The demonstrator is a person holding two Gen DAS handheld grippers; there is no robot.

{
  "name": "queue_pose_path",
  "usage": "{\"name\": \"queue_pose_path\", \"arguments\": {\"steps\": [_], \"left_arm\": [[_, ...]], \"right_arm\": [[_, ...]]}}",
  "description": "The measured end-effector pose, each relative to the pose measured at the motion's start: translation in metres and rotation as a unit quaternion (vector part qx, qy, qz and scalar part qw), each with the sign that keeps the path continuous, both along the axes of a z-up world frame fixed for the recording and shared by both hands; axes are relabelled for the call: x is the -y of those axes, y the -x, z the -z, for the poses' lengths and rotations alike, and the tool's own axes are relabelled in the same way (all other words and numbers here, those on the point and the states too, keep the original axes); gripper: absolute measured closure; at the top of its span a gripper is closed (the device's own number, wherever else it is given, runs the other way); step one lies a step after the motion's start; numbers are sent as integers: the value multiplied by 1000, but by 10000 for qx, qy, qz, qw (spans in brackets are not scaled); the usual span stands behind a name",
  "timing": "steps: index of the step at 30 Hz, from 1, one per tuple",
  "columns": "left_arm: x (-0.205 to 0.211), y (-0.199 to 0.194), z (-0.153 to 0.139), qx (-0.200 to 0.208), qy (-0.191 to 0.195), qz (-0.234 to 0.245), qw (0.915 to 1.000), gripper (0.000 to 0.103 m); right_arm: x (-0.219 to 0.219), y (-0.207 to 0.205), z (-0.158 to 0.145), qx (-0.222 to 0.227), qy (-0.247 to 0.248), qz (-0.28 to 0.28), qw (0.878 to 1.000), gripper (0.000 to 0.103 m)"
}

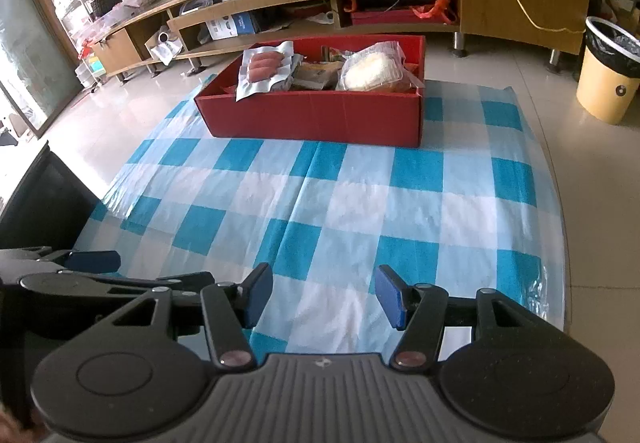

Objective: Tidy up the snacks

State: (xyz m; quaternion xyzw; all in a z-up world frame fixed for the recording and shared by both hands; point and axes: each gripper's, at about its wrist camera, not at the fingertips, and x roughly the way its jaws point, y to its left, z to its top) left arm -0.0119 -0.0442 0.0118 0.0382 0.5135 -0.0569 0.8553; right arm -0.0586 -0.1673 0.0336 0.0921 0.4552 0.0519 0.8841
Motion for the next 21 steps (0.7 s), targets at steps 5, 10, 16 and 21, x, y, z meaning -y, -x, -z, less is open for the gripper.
{"name": "queue_pose_path", "arguments": {"steps": [5,10,16,21], "left_arm": [[0,4,2,-34,-18,3,10000,1],[-1,5,4,-53,-27,-8,10000,1],[-1,5,4,-57,-38,-11,10000,1],[-1,5,4,-73,-47,-8,10000,2]], "right_arm": [[-1,5,2,-32,13,-1,10000,48],[-3,7,2,-54,4,-21,10000,48],[-3,8,2,-56,6,-27,10000,48],[-4,8,2,-69,18,-31,10000,48]]}}
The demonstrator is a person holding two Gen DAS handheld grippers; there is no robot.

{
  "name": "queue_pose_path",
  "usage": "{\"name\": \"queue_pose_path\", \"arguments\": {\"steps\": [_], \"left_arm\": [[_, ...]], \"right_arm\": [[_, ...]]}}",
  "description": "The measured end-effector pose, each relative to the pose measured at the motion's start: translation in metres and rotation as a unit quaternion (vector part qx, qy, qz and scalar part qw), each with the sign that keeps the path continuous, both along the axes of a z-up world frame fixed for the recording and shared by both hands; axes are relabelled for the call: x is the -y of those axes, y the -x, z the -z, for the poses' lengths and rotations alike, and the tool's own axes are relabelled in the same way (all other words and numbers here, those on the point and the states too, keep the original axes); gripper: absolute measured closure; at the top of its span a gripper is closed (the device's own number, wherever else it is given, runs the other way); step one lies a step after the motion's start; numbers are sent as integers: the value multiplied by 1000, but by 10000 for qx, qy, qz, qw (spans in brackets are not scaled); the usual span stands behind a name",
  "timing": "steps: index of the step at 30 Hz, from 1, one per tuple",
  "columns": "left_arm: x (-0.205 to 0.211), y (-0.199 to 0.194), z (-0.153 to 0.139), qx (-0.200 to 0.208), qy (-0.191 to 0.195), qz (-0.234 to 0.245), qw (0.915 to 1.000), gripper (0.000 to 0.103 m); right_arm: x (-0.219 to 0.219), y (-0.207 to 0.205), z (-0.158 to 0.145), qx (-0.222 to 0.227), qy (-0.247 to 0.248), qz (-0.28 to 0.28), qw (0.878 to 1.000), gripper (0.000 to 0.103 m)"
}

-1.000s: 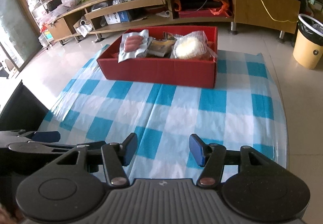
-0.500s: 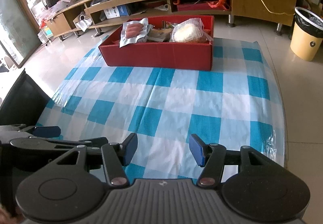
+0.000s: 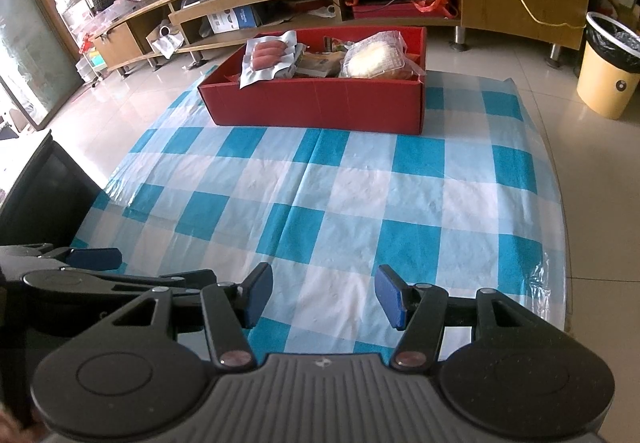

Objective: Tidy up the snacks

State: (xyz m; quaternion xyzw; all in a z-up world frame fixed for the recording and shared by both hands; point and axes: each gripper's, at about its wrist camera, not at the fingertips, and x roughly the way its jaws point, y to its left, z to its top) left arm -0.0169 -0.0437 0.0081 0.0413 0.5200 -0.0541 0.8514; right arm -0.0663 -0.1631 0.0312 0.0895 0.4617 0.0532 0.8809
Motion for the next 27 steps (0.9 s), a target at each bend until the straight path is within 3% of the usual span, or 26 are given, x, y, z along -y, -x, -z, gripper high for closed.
{"name": "queue_pose_path", "arguments": {"steps": [27], "left_arm": [[1,1,-2,96,-102,3,9999,2]], "right_arm": [[-1,0,0,-10,-2,-27,10000,48]]}}
